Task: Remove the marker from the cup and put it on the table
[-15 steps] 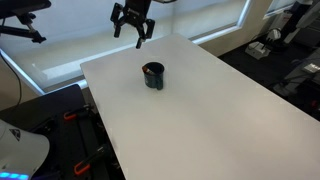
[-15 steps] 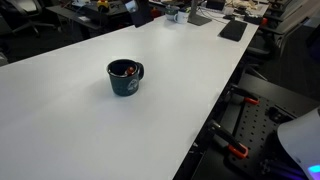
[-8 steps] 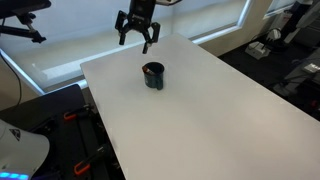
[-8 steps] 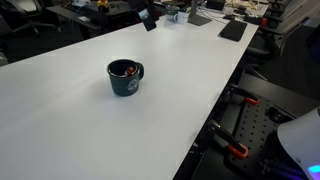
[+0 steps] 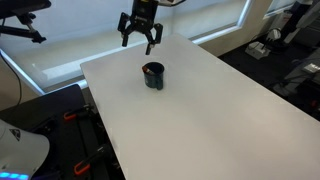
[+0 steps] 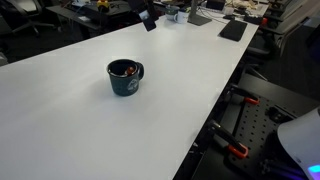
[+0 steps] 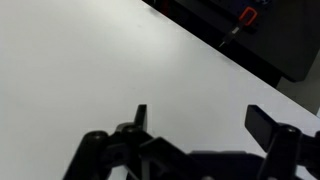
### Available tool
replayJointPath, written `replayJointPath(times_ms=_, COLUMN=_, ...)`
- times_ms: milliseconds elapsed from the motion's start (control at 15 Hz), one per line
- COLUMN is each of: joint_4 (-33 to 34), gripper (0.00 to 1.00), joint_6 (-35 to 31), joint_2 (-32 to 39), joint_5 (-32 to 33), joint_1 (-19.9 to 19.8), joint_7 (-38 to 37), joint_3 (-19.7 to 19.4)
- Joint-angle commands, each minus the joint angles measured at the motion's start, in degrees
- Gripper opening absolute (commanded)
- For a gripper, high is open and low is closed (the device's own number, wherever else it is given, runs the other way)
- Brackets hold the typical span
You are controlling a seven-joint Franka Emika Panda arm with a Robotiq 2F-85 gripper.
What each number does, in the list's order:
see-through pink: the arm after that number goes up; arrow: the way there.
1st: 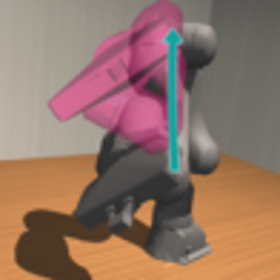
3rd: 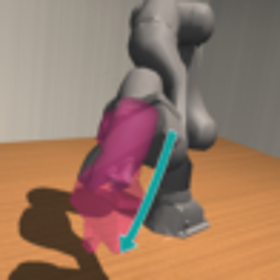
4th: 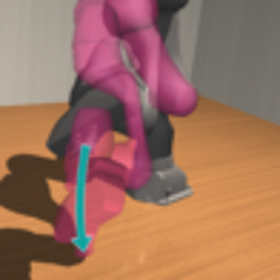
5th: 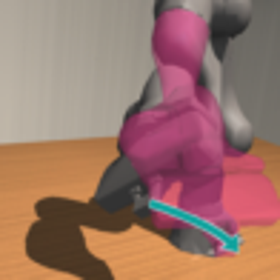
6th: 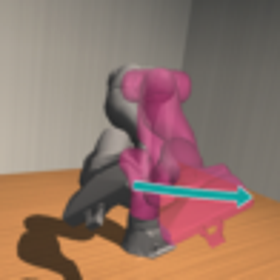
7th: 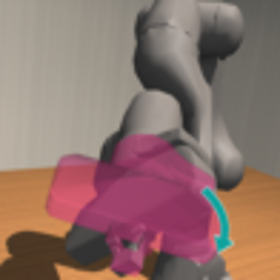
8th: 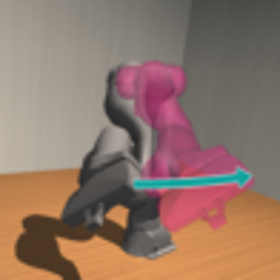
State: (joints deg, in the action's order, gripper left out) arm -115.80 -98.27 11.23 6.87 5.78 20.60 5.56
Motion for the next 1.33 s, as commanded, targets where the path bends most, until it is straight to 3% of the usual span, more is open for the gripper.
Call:
replayJointPath(times_ms=0, joint_4=2.03, gripper=1.00, joint_6=-1.78, joint_2=2.05, joint_5=3.19, joint_1=-0.25, joint_7=0.21, joint_3=0.26)
replayJointPath(times_ms=667, joint_4=2.09, gripper=1.00, joint_6=-2.36, joint_2=2.81, joint_5=4.19, joint_1=-0.47, joint_7=0.06, joint_3=0.22)
replayJointPath(times_ms=1267, joint_4=11.54, gripper=1.00, joint_6=-0.57, joint_2=9.87, joint_5=10.06, joint_1=1.36, joint_7=1.71, joint_3=1.45)
